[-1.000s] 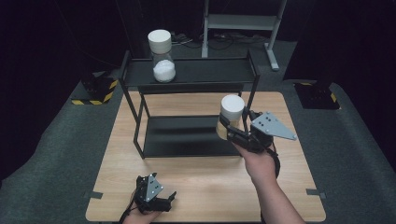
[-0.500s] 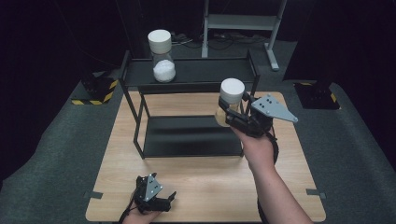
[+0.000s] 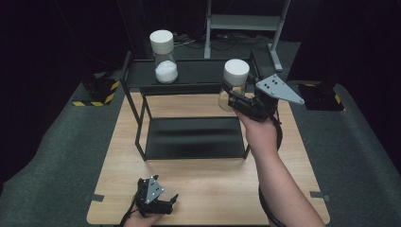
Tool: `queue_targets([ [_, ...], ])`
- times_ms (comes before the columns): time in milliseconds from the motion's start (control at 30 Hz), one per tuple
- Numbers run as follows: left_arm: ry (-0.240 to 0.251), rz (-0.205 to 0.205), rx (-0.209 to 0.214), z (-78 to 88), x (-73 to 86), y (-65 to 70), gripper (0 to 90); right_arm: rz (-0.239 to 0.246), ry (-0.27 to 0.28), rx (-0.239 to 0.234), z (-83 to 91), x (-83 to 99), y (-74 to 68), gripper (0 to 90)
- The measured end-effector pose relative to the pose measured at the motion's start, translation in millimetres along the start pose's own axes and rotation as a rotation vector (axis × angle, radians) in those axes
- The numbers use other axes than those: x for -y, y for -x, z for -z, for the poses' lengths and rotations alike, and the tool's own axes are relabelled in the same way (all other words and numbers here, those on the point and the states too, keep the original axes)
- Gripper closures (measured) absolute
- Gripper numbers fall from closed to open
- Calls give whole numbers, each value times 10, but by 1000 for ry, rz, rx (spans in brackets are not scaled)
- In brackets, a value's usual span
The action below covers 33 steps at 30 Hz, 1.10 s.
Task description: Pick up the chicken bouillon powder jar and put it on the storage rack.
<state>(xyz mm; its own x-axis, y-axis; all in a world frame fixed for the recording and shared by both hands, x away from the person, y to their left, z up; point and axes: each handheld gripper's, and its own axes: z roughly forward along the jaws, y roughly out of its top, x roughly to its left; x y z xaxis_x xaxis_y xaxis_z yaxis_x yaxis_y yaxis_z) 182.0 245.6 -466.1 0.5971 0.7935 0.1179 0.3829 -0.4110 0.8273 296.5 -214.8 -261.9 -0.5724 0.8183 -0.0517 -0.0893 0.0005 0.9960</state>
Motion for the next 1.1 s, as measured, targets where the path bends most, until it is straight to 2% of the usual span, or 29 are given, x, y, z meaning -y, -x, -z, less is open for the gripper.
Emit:
queue_targets([
  [367, 3, 4, 2, 6, 6, -4, 11, 8, 15, 21, -148, -168, -14, 344],
  [667, 6, 11, 7, 8, 13, -19, 11, 9, 12, 45, -365, -272, -20, 344],
  [1100, 11, 14, 8, 14, 23, -27, 11, 19, -7, 52, -624, -317, -80, 343],
])
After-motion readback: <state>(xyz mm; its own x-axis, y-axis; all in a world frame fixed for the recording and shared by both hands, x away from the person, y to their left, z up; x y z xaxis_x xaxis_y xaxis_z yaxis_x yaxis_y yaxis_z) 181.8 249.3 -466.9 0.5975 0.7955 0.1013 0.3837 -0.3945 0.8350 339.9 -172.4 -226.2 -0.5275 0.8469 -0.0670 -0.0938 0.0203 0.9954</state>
